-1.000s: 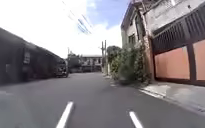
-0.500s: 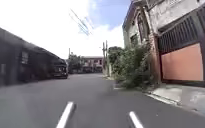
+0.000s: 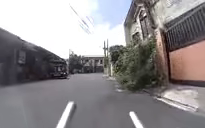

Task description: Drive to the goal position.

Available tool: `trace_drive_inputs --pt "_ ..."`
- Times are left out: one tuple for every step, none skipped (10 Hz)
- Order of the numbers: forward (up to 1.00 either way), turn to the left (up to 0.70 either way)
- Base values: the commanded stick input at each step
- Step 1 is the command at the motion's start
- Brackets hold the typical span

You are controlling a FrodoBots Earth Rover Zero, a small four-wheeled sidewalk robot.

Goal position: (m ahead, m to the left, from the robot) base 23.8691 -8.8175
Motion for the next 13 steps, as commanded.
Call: trace_drive_inputs --pt "1.0 0.0" --pt "1.0 0.0" --pt "1.0 0.0" --pt "1.0 0.0" --pt "1.0 0.0" --pt "1.0 0.0" --pt "1.0 0.0" --pt "1.0 0.0" --pt "1.0 0.0" --pt "1.0 0.0" --pt "1.0 0.0" --pt "1.0 0.0" --pt "1.0 0.0"
